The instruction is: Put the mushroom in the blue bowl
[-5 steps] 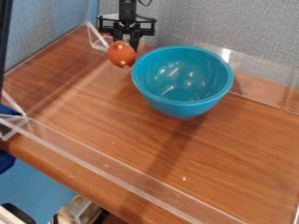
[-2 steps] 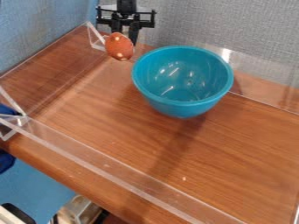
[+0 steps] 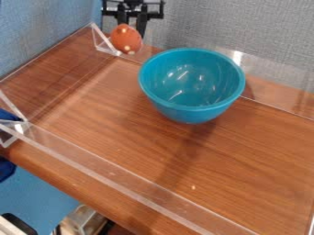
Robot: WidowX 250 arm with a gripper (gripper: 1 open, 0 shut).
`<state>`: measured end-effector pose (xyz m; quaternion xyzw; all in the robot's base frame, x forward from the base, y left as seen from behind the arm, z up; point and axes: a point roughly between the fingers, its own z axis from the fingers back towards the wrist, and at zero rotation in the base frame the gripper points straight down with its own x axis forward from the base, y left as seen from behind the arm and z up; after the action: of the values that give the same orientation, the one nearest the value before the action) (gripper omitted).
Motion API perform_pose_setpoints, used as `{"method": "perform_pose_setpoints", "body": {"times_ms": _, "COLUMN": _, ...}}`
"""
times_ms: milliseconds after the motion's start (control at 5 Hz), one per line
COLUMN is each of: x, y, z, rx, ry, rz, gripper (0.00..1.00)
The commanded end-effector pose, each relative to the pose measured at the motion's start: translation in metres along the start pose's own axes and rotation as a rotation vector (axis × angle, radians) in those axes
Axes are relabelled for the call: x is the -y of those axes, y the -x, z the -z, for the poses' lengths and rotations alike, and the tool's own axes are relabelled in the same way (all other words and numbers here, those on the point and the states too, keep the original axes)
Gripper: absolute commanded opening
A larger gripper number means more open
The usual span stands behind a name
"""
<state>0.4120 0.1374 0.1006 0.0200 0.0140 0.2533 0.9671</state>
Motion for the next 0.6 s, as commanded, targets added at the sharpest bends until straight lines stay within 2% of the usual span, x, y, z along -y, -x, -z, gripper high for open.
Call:
{"method": "perform_pose_setpoints", "body": {"times_ms": 0, "x": -0.001, "y": 0.002, "z": -0.07, "rx": 0.137, "ry": 0.041, "rz": -0.013, "gripper": 0.0}}
{"method": "perform_pose_setpoints", "body": {"times_ms": 400, "x": 0.071, "y": 0.048, "z": -0.083, "rx": 0.145, "ry": 0.068, "rz": 0.209, "gripper": 0.0}}
